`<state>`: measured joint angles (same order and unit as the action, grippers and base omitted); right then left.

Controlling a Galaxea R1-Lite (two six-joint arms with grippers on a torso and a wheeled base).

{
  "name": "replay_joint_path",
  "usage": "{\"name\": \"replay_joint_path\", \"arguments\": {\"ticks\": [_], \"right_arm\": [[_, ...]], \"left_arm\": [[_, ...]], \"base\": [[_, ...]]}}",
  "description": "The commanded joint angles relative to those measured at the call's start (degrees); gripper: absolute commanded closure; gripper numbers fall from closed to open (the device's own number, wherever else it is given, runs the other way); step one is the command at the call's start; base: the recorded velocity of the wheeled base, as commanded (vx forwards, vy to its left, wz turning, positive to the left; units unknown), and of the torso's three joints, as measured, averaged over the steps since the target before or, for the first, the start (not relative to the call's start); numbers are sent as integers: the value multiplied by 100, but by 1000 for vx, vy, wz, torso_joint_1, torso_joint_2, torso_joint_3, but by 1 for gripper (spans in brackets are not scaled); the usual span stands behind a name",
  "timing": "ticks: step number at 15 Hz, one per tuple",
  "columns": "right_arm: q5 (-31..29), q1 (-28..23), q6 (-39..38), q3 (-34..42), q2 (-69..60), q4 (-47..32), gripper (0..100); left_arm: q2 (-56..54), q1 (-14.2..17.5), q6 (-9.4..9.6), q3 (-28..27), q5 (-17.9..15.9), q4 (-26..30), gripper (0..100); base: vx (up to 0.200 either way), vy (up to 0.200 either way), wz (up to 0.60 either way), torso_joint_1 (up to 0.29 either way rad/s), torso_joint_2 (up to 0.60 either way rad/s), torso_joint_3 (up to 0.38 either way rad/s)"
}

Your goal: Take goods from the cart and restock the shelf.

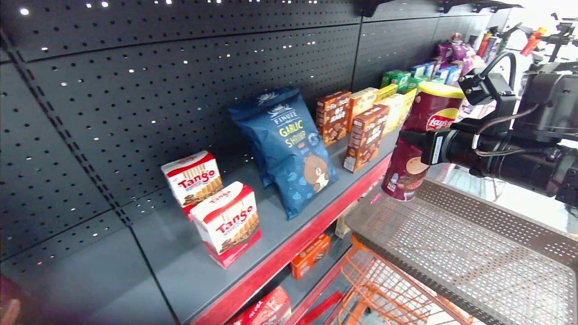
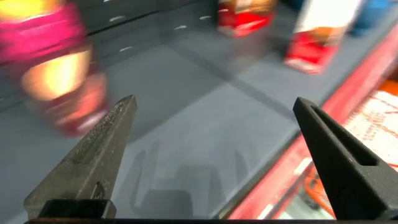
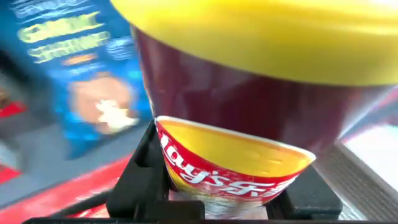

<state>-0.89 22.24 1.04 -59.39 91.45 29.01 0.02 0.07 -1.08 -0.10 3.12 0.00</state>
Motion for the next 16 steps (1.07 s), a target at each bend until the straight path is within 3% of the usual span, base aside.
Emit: {"name": "replay_joint_path", "arguments": {"ticks": [1, 7, 9, 14, 16], "right_arm": [[1, -18, 2, 7, -66, 25, 100], [1, -123, 11, 24, -233, -10, 100], [1, -272, 63, 33, -576, -353, 100], [-219, -325, 283, 77, -2158, -2022, 100], [-227, -466, 424, 103, -2439, -2207, 100]], "left_arm": [[-2, 1, -6, 1, 4, 0, 0], [-2, 1, -6, 1, 4, 0, 0], [-2, 1, -6, 1, 4, 0, 0], [-2, 1, -6, 1, 4, 0, 0], [-2, 1, -6, 1, 4, 0, 0]], "base": [[0, 0, 600, 17, 2, 2], [0, 0, 600, 4, 2, 2], [0, 0, 600, 2, 2, 2], [0, 0, 0, 0, 0, 0], [0, 0, 0, 0, 0, 0]]}}
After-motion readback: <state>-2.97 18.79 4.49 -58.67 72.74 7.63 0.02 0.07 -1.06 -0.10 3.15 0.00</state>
